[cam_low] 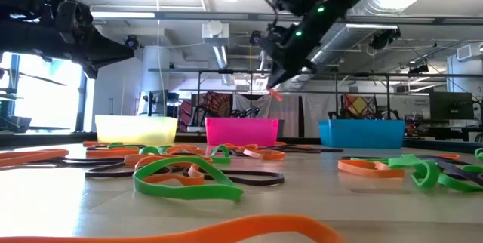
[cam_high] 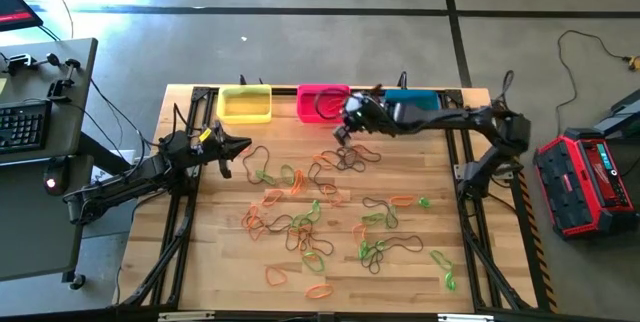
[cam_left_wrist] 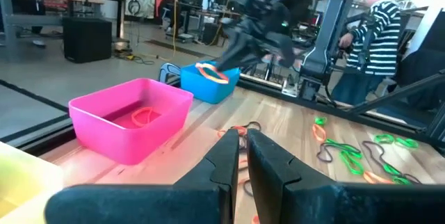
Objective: Sort rubber bands into baskets
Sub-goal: Put the orange rubber band into the pink bin
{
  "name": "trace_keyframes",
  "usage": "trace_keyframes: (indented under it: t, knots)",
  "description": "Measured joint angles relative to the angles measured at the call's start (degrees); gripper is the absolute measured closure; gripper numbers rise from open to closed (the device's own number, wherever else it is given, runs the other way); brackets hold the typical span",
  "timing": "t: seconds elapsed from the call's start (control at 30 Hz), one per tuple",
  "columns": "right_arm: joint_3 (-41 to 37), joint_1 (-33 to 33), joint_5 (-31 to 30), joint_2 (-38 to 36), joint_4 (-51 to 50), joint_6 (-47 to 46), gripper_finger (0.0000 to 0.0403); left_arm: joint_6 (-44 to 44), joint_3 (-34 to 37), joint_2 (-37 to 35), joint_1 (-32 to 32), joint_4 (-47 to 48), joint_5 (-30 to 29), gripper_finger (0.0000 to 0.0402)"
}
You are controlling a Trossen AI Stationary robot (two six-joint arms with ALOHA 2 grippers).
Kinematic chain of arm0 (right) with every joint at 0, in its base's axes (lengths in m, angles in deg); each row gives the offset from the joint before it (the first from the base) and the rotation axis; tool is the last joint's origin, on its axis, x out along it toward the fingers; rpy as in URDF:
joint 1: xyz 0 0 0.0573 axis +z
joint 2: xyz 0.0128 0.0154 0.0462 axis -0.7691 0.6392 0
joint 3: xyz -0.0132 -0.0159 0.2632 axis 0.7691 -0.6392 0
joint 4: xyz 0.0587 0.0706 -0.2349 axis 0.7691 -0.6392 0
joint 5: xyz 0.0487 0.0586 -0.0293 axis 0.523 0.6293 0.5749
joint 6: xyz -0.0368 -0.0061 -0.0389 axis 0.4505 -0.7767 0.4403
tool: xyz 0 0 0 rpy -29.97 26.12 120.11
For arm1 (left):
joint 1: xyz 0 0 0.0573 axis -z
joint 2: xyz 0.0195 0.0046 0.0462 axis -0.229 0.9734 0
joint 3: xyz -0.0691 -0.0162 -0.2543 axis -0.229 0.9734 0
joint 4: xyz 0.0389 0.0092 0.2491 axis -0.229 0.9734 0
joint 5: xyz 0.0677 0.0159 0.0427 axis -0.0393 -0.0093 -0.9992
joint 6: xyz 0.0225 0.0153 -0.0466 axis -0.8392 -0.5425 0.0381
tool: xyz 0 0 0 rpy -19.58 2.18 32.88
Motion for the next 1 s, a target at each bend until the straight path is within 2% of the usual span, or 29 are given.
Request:
trace_keyframes:
  t: [0.23,0.4,0.8,1.0]
  knots:
    - [11.2,-4.93,7.29,10.16,-0.45,6.07,0.0403,0.15,0.0,0.0,0.0,0.18,0.17,0.0378]
    - [16.59,-7.5,8.39,15.69,-5.18,7.09,0.0403,0.14,0.0,0.0,0.0,0.17,0.15,0.0378]
    - [17.64,-8.95,9.76,18.39,-6.52,7.21,0.0401,0.12,0.0,0.0,0.0,0.91,0.13,0.0378]
    - [17.64,-8.27,9.62,18.41,-6.52,8.58,0.0348,0.12,0.0,0.0,0.0,0.91,0.13,0.0378]
